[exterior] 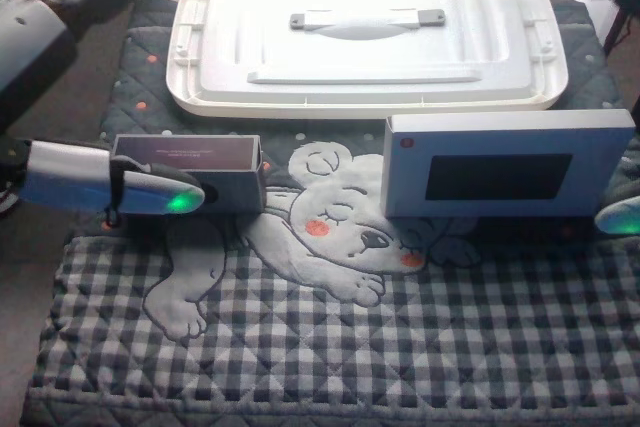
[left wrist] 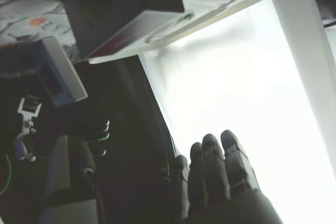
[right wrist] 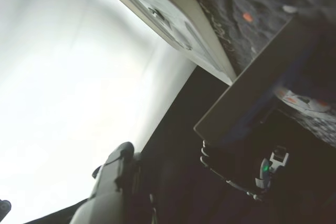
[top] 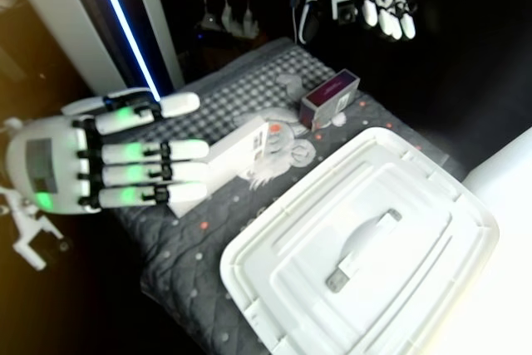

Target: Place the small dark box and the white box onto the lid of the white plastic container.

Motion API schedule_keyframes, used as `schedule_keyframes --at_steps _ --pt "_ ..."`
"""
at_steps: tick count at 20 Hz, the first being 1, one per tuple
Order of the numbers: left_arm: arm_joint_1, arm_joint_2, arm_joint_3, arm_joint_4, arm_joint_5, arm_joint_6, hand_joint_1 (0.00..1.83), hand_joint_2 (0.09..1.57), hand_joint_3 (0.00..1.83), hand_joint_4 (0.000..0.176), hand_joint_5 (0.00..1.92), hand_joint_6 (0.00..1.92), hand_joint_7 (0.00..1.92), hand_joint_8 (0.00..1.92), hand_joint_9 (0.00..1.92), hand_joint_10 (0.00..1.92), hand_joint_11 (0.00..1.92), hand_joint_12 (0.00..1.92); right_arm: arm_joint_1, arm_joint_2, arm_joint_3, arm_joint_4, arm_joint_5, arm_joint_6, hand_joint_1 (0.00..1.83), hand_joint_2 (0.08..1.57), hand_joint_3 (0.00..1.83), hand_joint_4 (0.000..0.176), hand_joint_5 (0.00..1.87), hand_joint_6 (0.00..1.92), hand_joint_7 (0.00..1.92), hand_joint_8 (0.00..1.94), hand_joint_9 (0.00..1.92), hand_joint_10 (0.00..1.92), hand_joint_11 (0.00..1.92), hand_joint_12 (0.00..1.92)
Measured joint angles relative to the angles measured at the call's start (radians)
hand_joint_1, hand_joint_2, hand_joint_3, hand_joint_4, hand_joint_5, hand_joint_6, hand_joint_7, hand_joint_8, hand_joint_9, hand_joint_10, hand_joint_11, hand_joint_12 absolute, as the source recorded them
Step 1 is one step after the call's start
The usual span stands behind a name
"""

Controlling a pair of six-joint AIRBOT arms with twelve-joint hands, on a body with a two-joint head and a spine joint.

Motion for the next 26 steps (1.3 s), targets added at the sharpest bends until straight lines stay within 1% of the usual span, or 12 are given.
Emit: schedule_keyframes --at_steps 1,7,10,11,13,14,16,18,20,23,24,26 --pt "-0.007 -0.007 0.006 0.002 0.010 0.000 0.86 0.72 0.01 0.035 0.10 0.00 0.06 0.00 0.04 0.01 0.00 0.16 0.000 -0.002 0.000 0.001 -0.003 0.000 0.83 0.62 0.00 0.076 0.16 0.00 0.14 0.00 0.12 0.00 0.00 0.30" --pt "-0.048 -0.038 0.040 -0.002 0.100 0.016 0.94 0.74 0.00 0.003 0.16 0.00 0.15 0.01 0.10 0.00 0.00 0.28 0.000 -0.030 0.040 0.013 -0.071 -0.001 0.83 0.56 0.00 0.092 0.13 0.00 0.14 0.00 0.11 0.00 0.00 0.06" --pt "-0.089 -0.081 0.080 0.000 0.190 0.023 0.83 0.71 0.00 0.009 0.19 0.00 0.20 0.00 0.17 0.00 0.00 0.42 0.000 -0.042 0.063 0.012 -0.107 0.000 0.88 0.58 0.01 0.085 0.14 0.01 0.15 0.00 0.11 0.00 0.03 0.07" --pt "-0.107 -0.096 0.093 0.006 0.230 0.026 0.86 0.70 0.00 0.035 0.16 0.00 0.18 0.00 0.12 0.00 0.00 0.32 0.000 -0.047 0.073 0.016 -0.123 0.000 0.89 0.57 0.01 0.080 0.15 0.01 0.15 0.00 0.10 0.00 0.03 0.07" --pt "-0.121 -0.123 0.115 0.021 0.277 0.029 0.93 0.72 0.00 0.050 0.12 0.00 0.20 0.00 0.07 0.01 0.00 0.03 0.000 -0.059 0.091 0.021 -0.151 0.000 0.90 0.57 0.00 0.103 0.17 0.01 0.16 0.01 0.11 0.01 0.04 0.08" --pt "-0.126 -0.135 0.125 0.026 0.306 0.030 0.87 0.71 0.00 0.036 0.12 0.00 0.19 0.00 0.06 0.00 0.00 0.01 0.000 -0.070 0.101 0.021 -0.163 0.005 0.87 0.57 0.00 0.099 0.17 0.01 0.16 0.00 0.12 0.01 0.05 0.08" --pt "-0.128 -0.151 0.143 0.027 0.343 0.032 0.82 0.70 0.00 0.053 0.12 0.00 0.13 0.00 0.02 0.00 0.00 0.00 0.000 -0.087 0.118 0.018 -0.184 0.023 0.88 0.60 0.02 0.090 0.16 0.00 0.16 0.00 0.13 0.01 0.07 0.09" --pt "-0.130 -0.161 0.154 0.027 0.369 0.032 0.75 0.69 0.00 0.076 0.11 0.00 0.12 0.00 0.04 0.01 0.00 0.00 0.002 -0.096 0.128 0.017 -0.203 0.029 0.86 0.59 0.01 0.101 0.18 0.01 0.17 0.01 0.14 0.01 0.06 0.09" --pt "-0.134 -0.166 0.163 0.028 0.388 0.032 0.78 0.69 0.00 0.092 0.11 0.00 0.12 0.00 0.02 0.00 0.00 0.00 0.013 -0.101 0.139 0.015 -0.219 0.029 0.83 0.60 0.01 0.088 0.20 0.01 0.20 0.01 0.15 0.01 0.05 0.10" --pt "-0.135 -0.175 0.164 0.028 0.399 0.033 0.77 0.70 0.00 0.102 0.11 0.00 0.12 0.00 0.00 0.00 0.00 0.00 0.040 -0.113 0.151 0.014 -0.240 0.030 0.86 0.61 0.01 0.088 0.21 0.01 0.21 0.01 0.15 0.01 0.04 0.10" --pt "-0.135 -0.175 0.164 0.032 0.401 0.033 0.80 0.70 0.00 0.076 0.12 0.00 0.13 0.00 0.01 0.00 0.00 0.00 0.068 -0.115 0.155 -0.010 -0.262 0.030 0.88 0.62 0.01 0.083 0.20 0.01 0.19 0.00 0.14 0.00 0.02 0.09" --pt "-0.135 -0.175 0.164 0.030 0.399 0.033 0.81 0.69 0.00 0.083 0.12 0.00 0.10 0.00 0.02 0.01 0.00 0.00 0.124 -0.128 0.169 -0.059 -0.291 0.032 0.85 0.63 0.01 0.077 0.21 0.01 0.20 0.01 0.14 0.00 0.03 0.10"
